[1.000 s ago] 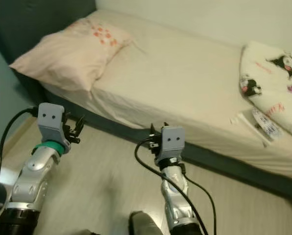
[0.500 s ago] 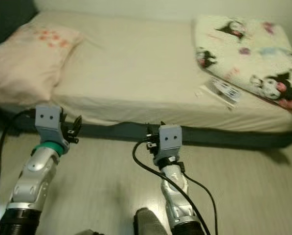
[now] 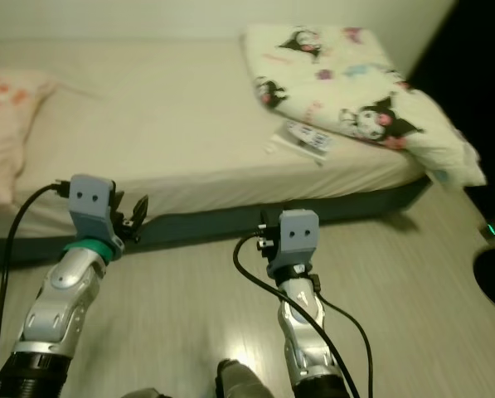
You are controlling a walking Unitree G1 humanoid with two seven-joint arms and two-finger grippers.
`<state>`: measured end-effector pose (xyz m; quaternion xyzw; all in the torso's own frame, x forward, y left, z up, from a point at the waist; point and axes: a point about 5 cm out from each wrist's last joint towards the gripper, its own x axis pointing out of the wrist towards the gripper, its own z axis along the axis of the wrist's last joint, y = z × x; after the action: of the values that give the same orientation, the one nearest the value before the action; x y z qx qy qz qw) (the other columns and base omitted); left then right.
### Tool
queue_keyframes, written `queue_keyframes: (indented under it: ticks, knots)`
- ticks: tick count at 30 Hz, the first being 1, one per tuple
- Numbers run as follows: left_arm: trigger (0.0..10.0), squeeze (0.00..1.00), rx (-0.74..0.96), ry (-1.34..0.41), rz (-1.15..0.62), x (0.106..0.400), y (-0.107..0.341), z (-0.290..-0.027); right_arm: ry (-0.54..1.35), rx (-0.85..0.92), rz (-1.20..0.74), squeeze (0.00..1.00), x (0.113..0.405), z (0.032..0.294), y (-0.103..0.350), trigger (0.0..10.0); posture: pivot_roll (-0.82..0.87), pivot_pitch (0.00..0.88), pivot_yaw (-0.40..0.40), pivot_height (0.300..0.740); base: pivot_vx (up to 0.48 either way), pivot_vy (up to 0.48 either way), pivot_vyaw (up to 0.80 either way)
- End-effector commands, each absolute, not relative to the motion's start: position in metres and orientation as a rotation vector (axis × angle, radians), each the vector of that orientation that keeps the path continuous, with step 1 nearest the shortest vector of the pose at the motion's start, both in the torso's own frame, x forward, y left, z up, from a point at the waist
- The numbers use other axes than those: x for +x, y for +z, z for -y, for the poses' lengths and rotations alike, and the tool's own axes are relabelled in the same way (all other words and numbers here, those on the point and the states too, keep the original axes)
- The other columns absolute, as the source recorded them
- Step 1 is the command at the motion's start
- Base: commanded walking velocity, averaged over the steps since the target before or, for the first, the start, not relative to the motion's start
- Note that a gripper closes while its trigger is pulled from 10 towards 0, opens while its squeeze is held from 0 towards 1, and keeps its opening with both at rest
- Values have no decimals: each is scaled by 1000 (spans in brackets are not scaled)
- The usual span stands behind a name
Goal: Clean up the room
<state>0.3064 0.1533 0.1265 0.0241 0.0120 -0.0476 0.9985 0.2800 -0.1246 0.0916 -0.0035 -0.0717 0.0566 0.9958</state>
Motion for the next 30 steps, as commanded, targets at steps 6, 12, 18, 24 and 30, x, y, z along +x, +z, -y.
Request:
queue_keyframes:
  ticks: [6,12,18,24,30]
  knots:
    - [10000,0,48,-88,-56,304,119,-155,114,-4,129,0,279,125,88,10000,-86,80,48,707,0,0,-133]
    - [10000,0,48,-90,-56,305,118,-154,115,-5,130,0,279,125,88,10000,-89,76,48,707,0,0,-800]
    - [10000,0,48,-93,-55,306,118,-154,117,-8,131,0,280,125,89,10000,-90,73,47,707,0,0,-800]
    - [10000,0,48,-93,-55,306,118,-154,118,-8,131,0,280,125,89,10000,-89,73,47,707,0,0,-800]
    - [10000,0,48,-93,-54,307,119,-154,118,-6,131,0,280,125,89,10000,-89,74,48,707,0,0,-800]
